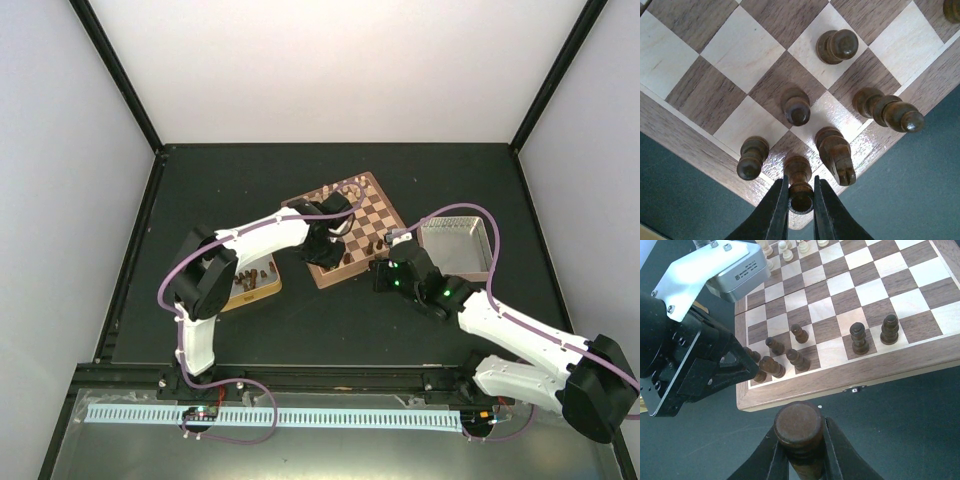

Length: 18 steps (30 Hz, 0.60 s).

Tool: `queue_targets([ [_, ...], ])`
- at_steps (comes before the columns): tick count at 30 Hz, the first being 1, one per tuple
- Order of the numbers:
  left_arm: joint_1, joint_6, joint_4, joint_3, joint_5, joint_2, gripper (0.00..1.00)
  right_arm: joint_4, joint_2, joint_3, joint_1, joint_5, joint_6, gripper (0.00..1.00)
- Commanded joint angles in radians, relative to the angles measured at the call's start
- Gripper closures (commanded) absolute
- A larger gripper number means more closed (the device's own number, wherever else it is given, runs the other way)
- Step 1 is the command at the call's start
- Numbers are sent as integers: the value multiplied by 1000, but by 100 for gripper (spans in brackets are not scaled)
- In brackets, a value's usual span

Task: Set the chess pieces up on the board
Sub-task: Place the chess piece on the chessboard.

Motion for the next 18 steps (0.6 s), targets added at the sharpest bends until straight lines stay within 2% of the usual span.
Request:
queue_targets([
  [1,-5,-11,-13,8,-13,22,87,21,-9,-7,-3,23,10,99],
  [5,-5,-10,-27,15,-14,24,83,21,-9,-5,-4,19,10,99],
  [12,-5,-11,-56,48,10,-19,68,31,-17,-1,-4,6,-12,98],
  [18,-8,-26,-68,55,42,-122,65,4,-8,42,-9,-24,-89,98],
])
